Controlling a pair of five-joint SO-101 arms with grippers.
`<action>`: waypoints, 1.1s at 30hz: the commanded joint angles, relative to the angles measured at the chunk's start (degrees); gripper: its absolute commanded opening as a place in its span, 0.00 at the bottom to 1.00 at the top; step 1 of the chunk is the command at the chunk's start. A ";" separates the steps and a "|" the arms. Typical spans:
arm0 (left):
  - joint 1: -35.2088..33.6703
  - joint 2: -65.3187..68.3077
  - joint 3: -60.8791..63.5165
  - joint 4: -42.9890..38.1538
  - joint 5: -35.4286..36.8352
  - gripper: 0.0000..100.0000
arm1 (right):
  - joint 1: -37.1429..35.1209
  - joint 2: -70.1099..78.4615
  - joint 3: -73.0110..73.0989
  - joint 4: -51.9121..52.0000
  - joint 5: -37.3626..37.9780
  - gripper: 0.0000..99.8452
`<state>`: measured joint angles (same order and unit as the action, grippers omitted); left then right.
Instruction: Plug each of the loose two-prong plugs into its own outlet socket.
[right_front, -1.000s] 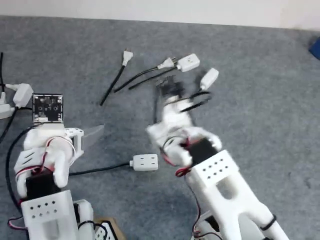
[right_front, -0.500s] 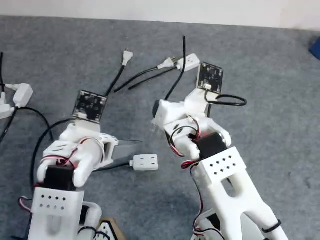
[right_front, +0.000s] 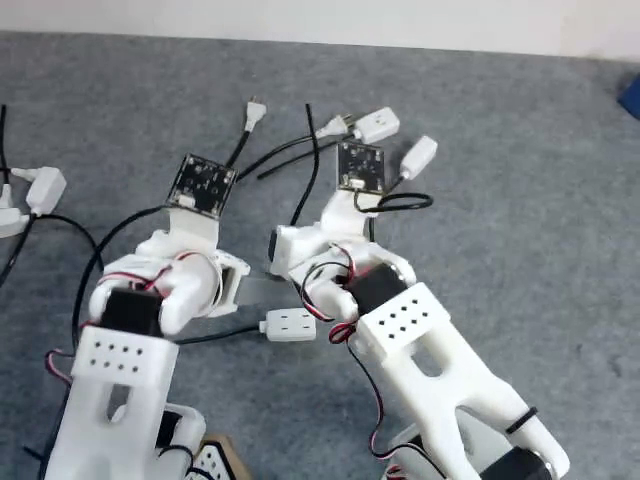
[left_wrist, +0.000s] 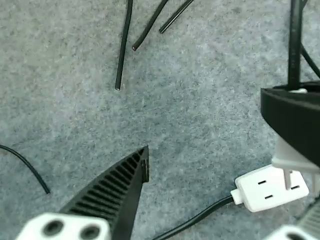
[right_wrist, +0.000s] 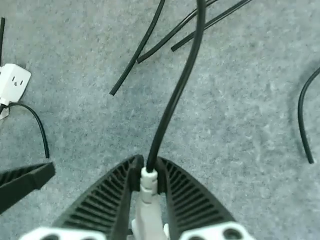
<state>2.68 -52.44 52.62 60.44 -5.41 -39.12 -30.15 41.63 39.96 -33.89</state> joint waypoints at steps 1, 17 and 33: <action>0.40 2.77 -2.42 -2.99 0.53 0.49 | -0.66 -0.48 -1.19 -0.92 -0.70 0.01; -4.18 6.64 -2.33 -7.91 0.09 0.49 | -0.48 -0.48 -15.52 20.97 7.03 0.01; -4.62 6.29 -2.24 -7.74 0.09 0.49 | 2.59 0.31 -15.34 22.55 14.86 0.01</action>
<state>0.31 -46.02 52.62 53.93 -5.32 -39.21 -30.07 28.00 62.37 -22.64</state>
